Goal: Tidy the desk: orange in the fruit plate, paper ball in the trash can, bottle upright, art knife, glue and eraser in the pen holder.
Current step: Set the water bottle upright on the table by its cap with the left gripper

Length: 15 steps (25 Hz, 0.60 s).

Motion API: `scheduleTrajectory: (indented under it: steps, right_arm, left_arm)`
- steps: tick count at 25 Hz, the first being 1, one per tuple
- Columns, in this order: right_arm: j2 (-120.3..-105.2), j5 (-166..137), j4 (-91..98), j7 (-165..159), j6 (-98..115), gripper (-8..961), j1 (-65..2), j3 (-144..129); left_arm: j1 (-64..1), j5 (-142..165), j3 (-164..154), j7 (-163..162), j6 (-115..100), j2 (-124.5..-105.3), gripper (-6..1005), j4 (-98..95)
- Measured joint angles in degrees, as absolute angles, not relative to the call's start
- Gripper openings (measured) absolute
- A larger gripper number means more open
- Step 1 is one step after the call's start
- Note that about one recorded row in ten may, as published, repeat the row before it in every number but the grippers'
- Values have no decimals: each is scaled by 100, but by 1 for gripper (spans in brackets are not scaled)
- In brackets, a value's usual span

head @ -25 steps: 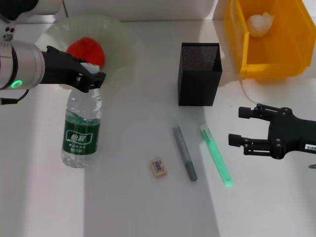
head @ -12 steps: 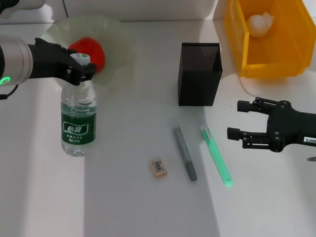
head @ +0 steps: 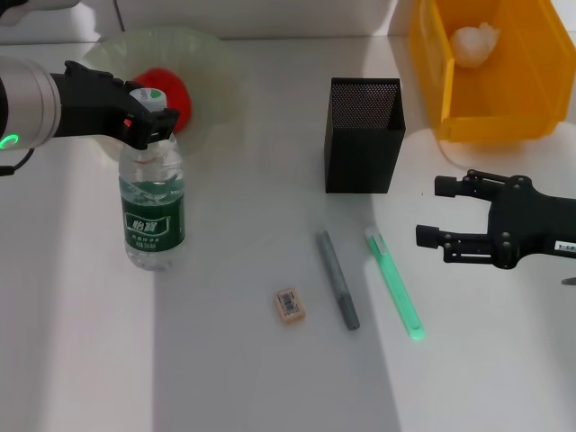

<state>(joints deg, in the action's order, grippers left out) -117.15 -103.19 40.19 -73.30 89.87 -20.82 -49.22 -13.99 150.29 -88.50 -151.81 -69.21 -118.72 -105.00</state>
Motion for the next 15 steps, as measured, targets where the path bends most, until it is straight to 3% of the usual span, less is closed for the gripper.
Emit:
scheduleTrajectory:
  steps: [15]
  right_arm:
    - [-11707,-10319,4007,-7317,8910,831,-2127,-4922]
  left_arm:
    - [-1450,15020,-8876,-15209,-6940,-11874,480,-10602]
